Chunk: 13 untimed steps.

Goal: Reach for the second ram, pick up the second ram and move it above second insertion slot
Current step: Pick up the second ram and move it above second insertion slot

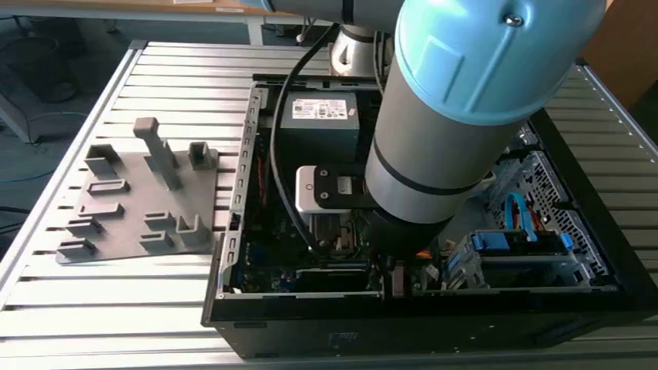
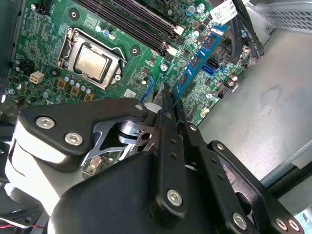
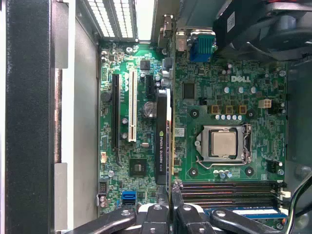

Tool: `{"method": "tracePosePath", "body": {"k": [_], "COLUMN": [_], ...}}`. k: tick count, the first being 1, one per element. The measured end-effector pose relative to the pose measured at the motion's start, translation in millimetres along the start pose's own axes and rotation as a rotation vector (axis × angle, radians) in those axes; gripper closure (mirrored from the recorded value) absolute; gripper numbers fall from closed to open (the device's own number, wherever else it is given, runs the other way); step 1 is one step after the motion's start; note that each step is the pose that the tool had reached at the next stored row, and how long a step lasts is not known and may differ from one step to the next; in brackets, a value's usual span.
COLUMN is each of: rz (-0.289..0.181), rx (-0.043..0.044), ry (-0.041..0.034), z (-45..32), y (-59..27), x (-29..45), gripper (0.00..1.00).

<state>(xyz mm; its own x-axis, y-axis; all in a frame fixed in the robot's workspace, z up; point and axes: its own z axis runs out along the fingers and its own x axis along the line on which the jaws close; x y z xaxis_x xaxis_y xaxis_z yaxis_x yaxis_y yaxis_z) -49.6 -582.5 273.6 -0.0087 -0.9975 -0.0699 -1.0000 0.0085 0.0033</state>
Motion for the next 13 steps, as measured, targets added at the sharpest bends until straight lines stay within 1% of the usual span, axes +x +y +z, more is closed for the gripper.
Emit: {"method": "tracePosePath", "body": {"k": [13], "rz": [0.0], "rx": [0.0], "ry": [0.0], "z": [0.0], "y": [0.0], "x": [0.0], "gripper": [0.86]}}
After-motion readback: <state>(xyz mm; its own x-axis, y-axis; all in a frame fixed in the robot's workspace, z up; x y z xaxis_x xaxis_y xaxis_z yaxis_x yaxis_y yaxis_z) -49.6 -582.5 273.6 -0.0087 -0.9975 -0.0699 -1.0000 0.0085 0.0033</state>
